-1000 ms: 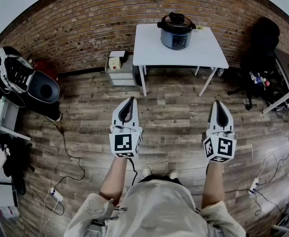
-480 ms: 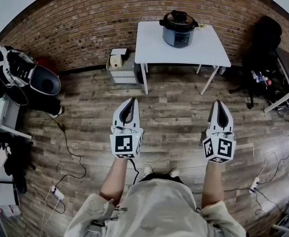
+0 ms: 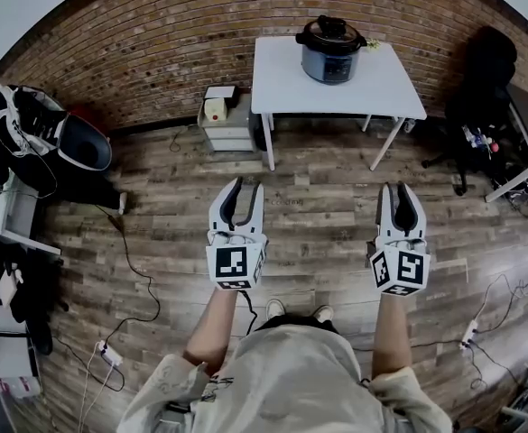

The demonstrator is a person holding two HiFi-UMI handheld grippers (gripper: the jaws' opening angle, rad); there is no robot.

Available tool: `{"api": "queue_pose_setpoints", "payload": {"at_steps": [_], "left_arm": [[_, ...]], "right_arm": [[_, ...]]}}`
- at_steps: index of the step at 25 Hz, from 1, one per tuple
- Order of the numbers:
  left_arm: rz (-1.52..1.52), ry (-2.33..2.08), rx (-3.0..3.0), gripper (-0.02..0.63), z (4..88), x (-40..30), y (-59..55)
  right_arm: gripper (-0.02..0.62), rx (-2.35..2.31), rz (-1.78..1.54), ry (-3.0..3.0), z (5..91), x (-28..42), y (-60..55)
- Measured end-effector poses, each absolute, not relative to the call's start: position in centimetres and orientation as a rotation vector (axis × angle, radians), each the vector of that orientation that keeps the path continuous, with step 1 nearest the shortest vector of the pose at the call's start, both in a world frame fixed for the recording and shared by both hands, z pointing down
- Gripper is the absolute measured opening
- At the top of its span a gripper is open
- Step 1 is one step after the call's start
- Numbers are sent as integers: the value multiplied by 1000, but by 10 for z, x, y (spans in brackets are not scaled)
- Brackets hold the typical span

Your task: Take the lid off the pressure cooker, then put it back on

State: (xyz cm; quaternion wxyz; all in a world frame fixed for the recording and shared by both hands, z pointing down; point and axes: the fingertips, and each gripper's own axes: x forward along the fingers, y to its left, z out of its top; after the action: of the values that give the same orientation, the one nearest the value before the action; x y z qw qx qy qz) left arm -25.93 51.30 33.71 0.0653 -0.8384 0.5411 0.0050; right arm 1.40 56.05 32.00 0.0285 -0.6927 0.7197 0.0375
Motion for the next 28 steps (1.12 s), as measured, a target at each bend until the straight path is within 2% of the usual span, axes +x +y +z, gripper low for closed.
{"api": "queue_pose_setpoints", "payload": {"at_steps": [3,6,17,28], "left_arm": [[2,1620,-2528,197,339,-271,506],[5,1614,-2544,233,342,-286,501],[-20,1604,-2589,238,365,-300,472],[-72,1600,-2599,238,382,-260,392]], "right_arm": [[205,-2105,123,2248,319,1,556],[236,-2109,134,2242,320,-11,554],[244,-2168,110,2231,337,-22,533],[250,-2158,46,2227,360,17,453]]}}
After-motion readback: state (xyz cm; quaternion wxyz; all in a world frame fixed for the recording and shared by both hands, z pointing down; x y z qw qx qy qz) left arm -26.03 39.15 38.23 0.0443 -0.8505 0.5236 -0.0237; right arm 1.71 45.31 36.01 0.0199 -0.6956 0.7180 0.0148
